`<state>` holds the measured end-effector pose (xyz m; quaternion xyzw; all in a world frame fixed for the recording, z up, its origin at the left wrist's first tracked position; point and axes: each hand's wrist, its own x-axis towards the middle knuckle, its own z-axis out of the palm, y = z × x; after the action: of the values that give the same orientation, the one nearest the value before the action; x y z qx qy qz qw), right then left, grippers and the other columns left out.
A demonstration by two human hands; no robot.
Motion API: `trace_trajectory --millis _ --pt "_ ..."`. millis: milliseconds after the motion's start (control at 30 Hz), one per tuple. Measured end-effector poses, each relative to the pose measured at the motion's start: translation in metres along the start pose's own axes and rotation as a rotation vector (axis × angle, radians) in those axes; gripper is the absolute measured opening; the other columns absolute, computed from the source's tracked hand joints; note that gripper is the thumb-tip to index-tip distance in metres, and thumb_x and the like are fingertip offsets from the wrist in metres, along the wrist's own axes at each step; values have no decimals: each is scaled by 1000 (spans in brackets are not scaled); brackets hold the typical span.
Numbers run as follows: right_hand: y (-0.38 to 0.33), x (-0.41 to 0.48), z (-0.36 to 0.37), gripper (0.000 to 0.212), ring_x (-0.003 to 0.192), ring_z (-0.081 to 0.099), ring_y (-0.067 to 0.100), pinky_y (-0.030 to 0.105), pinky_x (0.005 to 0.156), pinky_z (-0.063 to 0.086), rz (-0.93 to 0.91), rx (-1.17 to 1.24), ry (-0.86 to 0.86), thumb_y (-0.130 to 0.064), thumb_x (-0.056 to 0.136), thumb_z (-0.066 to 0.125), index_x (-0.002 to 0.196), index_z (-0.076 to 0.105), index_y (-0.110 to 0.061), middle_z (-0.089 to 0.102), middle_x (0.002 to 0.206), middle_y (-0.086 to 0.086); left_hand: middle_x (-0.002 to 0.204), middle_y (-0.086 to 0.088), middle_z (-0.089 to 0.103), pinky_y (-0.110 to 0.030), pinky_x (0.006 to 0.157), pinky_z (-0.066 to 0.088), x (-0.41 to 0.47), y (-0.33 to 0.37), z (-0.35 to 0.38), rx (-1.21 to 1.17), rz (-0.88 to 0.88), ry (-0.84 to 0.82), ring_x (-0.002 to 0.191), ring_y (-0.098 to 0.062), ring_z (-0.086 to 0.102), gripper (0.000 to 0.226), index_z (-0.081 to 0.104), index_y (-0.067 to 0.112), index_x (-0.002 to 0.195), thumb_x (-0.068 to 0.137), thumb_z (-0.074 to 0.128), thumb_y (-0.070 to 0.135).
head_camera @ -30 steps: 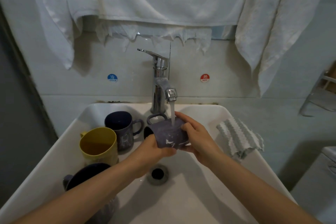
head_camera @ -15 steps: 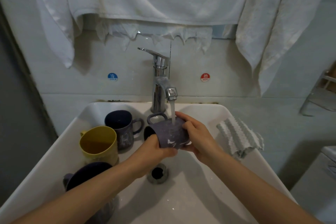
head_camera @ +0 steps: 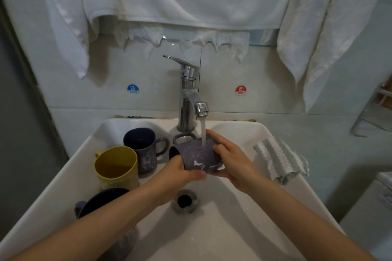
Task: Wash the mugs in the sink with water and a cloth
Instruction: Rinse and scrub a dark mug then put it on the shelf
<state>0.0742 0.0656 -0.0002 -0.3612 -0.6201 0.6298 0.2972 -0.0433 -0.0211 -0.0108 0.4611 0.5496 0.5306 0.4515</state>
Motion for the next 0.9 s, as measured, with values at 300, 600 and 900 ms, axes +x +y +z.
trace_trajectory --millis 300,600,900 --pt "0 2 1 44 108 50 18 43 84 55 18 3 8 -6 97 34 122 53 -37 49 130 -1 116 2 62 -25 90 51 1 -2 -1 -9 -19 -9 107 -14 60 51 51 30 113 81 60 -9" --pt "13 3 10 56 112 56 23 23 68 53 -69 -103 -2 -6 86 49 133 44 -36 52 132 0 113 1 66 -22 83 53 0 -3 -2 -26 -8 -11 104 -13 63 47 54 23 118 83 58 -8" --pt "5 4 13 43 113 51 20 36 93 50 -14 -80 11 -7 94 32 122 45 -37 41 140 -1 108 8 66 -28 91 51 2 -2 0 7 20 4 105 -13 62 47 54 32 112 85 58 -6"
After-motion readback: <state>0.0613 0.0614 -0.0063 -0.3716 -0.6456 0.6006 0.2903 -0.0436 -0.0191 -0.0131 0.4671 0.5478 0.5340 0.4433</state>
